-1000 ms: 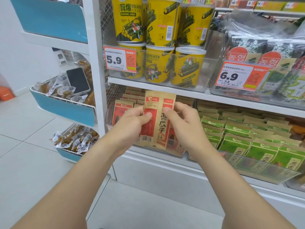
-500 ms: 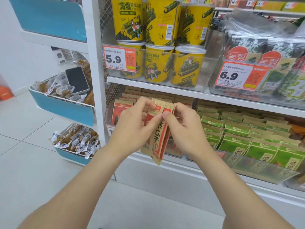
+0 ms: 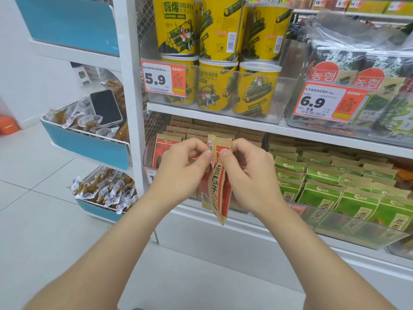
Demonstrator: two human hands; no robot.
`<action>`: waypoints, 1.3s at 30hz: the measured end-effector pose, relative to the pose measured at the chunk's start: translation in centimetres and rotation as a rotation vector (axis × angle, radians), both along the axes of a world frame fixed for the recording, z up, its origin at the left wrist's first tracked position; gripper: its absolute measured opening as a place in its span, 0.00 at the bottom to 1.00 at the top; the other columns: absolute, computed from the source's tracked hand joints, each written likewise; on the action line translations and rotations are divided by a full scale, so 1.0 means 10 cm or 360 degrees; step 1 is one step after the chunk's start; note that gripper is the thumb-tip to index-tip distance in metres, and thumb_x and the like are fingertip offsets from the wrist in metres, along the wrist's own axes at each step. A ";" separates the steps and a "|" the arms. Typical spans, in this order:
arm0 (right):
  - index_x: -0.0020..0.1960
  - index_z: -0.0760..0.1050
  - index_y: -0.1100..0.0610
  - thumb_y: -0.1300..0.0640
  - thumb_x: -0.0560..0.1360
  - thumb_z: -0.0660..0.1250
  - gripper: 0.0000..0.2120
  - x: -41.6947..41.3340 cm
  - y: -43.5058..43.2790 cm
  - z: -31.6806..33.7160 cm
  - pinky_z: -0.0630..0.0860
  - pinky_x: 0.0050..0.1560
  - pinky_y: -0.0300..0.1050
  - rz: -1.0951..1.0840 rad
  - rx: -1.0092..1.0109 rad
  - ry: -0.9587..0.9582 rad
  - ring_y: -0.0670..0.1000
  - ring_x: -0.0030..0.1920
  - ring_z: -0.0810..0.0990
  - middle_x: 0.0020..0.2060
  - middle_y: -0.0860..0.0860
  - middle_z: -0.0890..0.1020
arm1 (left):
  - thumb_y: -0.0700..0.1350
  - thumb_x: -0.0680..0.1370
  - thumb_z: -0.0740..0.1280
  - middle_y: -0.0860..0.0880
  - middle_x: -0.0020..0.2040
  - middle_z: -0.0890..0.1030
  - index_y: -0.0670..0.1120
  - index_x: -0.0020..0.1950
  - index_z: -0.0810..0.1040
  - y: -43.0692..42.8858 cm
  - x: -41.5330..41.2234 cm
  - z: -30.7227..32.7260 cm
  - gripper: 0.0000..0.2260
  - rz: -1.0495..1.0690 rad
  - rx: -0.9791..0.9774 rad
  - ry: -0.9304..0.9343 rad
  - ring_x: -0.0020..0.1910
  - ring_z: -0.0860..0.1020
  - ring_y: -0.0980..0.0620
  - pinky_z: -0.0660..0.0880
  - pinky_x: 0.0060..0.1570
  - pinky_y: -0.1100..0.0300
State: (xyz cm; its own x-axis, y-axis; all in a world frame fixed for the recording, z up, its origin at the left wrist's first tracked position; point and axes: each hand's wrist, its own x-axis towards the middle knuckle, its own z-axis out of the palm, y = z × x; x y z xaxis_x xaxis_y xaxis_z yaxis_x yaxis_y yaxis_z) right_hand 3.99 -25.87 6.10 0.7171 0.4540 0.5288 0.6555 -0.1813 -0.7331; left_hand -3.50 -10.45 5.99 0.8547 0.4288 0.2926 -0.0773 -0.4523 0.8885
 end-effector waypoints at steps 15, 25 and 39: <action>0.64 0.80 0.39 0.45 0.79 0.71 0.13 0.08 0.01 -0.07 0.80 0.62 0.58 0.0226 -0.0381 0.0008 0.51 0.51 0.87 0.47 0.38 0.88 | 0.56 0.81 0.71 0.55 0.42 0.87 0.52 0.45 0.81 0.03 -0.01 0.03 0.09 0.0325 0.0135 0.0002 0.39 0.86 0.54 0.84 0.46 0.46; 0.64 0.81 0.42 0.36 0.71 0.80 0.25 0.12 0.01 -0.12 0.82 0.61 0.53 0.0200 -0.0512 -0.0076 0.47 0.52 0.87 0.45 0.37 0.88 | 0.51 0.76 0.72 0.49 0.34 0.86 0.48 0.42 0.83 0.08 -0.03 0.05 0.08 0.0093 0.0003 0.0278 0.34 0.83 0.49 0.85 0.47 0.44; 0.67 0.82 0.52 0.56 0.86 0.68 0.11 0.12 -0.04 -0.04 0.85 0.58 0.55 0.0307 -0.0227 0.0383 0.44 0.51 0.89 0.49 0.44 0.90 | 0.50 0.83 0.72 0.53 0.44 0.89 0.49 0.48 0.85 0.15 -0.06 0.06 0.07 0.0023 0.0003 0.0187 0.43 0.87 0.53 0.85 0.46 0.46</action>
State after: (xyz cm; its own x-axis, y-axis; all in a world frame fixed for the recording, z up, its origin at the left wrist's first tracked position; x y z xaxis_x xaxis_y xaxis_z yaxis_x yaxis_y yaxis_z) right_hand 5.21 -26.31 5.68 0.7074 0.6504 0.2765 0.4990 -0.1826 -0.8471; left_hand -4.10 -8.91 6.57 0.8768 0.4410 0.1918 0.0339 -0.4546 0.8901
